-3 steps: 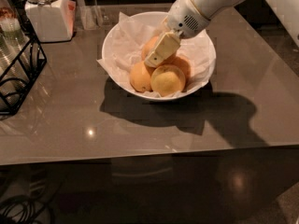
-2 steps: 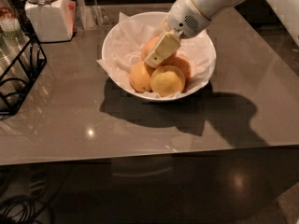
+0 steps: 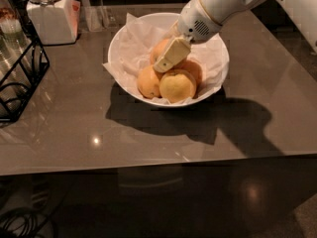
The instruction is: Pick orange from white bowl
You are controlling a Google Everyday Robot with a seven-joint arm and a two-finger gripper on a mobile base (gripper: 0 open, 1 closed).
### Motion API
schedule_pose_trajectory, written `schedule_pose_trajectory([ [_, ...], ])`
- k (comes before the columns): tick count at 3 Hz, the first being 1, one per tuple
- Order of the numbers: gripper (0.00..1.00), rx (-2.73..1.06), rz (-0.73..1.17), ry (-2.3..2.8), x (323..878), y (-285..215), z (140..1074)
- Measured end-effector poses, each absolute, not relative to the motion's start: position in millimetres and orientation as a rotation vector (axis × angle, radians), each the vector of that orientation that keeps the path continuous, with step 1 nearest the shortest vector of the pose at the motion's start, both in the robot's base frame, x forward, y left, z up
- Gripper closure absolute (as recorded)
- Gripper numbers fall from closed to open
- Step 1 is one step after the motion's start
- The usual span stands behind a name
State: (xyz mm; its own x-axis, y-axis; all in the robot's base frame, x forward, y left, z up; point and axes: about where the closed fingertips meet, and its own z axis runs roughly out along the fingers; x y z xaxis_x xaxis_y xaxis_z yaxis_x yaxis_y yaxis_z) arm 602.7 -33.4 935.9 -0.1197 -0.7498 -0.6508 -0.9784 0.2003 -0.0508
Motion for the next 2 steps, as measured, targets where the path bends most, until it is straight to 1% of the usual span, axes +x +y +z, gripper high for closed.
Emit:
schedule_pose_trajectory([
  [1, 0.3, -1.604, 0.52, 1.932, 605.5, -35.5, 933.3],
  [2, 0.49, -1.601, 0.497, 1.935, 608.3, -39.1, 929.5],
])
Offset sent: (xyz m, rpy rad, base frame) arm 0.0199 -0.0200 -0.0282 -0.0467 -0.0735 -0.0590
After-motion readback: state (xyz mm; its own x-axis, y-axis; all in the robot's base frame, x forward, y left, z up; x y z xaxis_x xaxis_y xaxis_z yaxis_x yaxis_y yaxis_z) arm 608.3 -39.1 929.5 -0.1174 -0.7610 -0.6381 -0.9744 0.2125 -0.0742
